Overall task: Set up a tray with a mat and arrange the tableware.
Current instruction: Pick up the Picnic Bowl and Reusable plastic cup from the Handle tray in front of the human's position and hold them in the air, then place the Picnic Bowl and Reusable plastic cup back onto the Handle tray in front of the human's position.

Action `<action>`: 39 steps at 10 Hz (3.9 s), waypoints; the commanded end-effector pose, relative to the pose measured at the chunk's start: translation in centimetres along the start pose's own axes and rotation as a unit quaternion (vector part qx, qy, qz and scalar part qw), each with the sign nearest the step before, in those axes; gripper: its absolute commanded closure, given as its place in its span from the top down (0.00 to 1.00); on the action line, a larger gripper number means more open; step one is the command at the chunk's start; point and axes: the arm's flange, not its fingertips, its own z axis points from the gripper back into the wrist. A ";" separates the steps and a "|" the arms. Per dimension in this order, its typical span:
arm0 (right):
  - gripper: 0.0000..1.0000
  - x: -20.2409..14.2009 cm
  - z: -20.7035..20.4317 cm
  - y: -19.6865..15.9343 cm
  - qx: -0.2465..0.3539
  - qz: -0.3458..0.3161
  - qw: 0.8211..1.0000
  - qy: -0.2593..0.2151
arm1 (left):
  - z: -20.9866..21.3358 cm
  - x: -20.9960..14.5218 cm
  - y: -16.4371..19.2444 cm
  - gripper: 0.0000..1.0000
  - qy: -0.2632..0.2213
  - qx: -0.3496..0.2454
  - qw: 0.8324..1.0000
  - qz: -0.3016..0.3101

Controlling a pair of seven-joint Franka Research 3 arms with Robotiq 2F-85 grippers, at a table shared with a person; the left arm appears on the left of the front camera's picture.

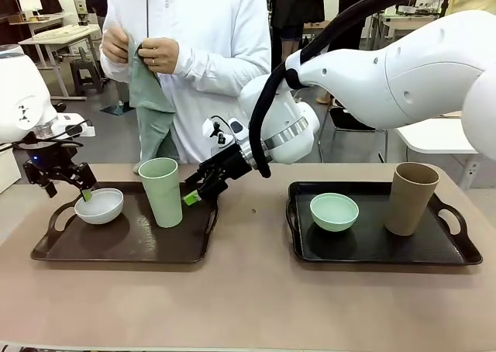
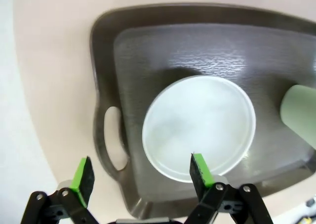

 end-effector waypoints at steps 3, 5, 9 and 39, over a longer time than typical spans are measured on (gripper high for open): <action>1.00 -0.1 -2.6 -1.5 -0.028 0.026 0.999 -0.003 | -1.2 -0.5 0.8 1.00 -0.002 -0.004 1.000 0.008; 1.00 0.3 -3.8 -2.0 -0.034 0.048 0.998 -0.006 | -1.7 -0.6 0.9 1.00 -0.008 -0.013 1.000 0.007; 1.00 0.8 -5.5 -2.4 -0.032 0.056 0.998 -0.019 | -3.2 0.4 0.8 1.00 -0.008 -0.033 0.999 0.003; 0.24 16.2 6.1 11.4 0.003 0.105 0.992 -0.063 | 14.2 -3.6 -3.3 0.00 -0.063 -0.064 0.995 -0.043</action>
